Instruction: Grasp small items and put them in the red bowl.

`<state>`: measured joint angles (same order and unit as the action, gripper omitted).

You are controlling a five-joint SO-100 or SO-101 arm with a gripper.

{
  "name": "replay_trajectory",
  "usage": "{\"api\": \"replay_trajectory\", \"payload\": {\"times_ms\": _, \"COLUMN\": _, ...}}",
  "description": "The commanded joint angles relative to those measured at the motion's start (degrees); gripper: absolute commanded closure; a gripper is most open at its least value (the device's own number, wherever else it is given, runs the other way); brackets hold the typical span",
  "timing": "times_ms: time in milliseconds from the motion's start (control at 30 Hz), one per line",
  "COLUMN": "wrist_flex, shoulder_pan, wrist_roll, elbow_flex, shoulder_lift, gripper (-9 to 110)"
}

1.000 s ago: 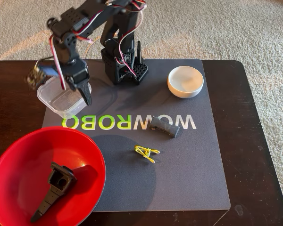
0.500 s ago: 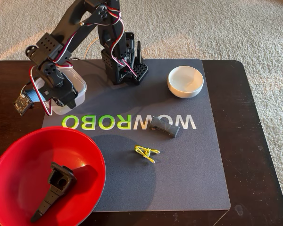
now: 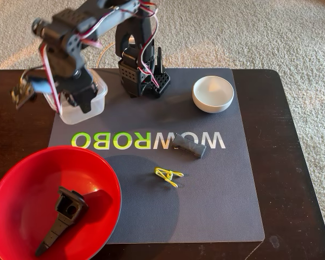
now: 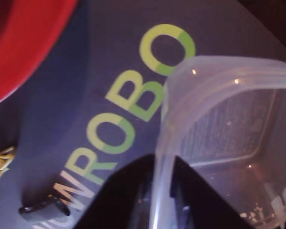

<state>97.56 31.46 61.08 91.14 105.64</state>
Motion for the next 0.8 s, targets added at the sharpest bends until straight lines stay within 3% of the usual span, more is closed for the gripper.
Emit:
{"api": "replay_trajectory", "payload": {"times_ms": 0, "wrist_flex": 0.3, "shoulder_pan": -5.5, "wrist_roll": -5.0, "elbow_flex": -5.4, "shoulder_lift": 4.9, "gripper": 101}}
{"api": "replay_trajectory", "payload": {"times_ms": 267, "wrist_flex": 0.4, "shoulder_pan": -16.4, "wrist_roll": -19.4, "elbow_flex": -44.2, "shoulder_lift": -22.9, "gripper": 102}}
{"api": "replay_trajectory", "payload": {"times_ms": 567, "wrist_flex": 0.2, "shoulder_pan": -11.4, "wrist_roll": -29.7, "elbow_flex": -76.4, "shoulder_lift": -56.0, "gripper": 102}}
{"api": "replay_trajectory", "payload": {"times_ms": 767, "wrist_flex": -0.2, "shoulder_pan": -8.7, "wrist_roll": -27.4, "elbow_flex": -96.2, "shoulder_lift": -73.8, "gripper": 102}}
